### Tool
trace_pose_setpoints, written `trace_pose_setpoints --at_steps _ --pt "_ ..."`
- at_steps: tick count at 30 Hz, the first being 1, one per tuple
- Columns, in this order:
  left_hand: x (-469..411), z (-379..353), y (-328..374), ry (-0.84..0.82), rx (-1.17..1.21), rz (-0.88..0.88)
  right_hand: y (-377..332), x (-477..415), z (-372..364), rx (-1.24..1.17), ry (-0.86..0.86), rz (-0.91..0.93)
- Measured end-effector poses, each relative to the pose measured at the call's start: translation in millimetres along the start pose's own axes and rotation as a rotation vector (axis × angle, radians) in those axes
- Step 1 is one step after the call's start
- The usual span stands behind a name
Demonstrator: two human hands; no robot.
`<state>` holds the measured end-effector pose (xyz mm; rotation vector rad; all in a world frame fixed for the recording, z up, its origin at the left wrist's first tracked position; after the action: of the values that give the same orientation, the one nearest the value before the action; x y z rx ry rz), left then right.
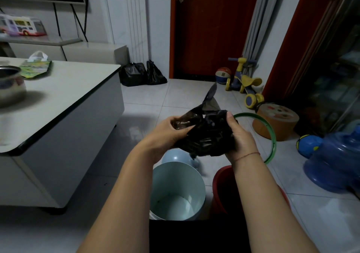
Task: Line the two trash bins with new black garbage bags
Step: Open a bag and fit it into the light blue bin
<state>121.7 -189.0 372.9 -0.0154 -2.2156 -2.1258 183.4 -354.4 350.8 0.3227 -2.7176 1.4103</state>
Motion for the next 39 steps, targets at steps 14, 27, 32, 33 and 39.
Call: trace_pose_setpoints --at_steps 14,27,32,33,39 --pt "-12.6 8.9 -15.8 0.227 0.486 0.075 5.7 -1.6 -3.3 -0.158 0.022 -0.143" --pt "-3.4 50.9 -15.8 0.390 0.929 0.140 -7.2 -13.0 35.2 -0.392 -0.011 -0.102" --pt "-7.8 37.9 -21.7 0.306 0.724 0.150 14.8 -1.1 -3.4 -0.038 -0.257 -0.266" --pt "-8.7 35.1 -20.5 0.284 0.674 0.137 19.8 -0.5 -6.3 0.042 -0.258 -0.268" --pt "-4.0 11.2 -23.4 0.101 0.170 0.210 18.5 -5.6 -14.2 0.197 -0.178 -0.054"
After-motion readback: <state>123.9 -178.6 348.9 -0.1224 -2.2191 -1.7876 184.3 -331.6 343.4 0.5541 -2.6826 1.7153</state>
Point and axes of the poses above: each hand's wrist, its own x-axis away from the middle knuckle, its own z-axis out of the back of the hand, y = z × x, the point moved 5 cm from there along -x, towards the middle knuckle
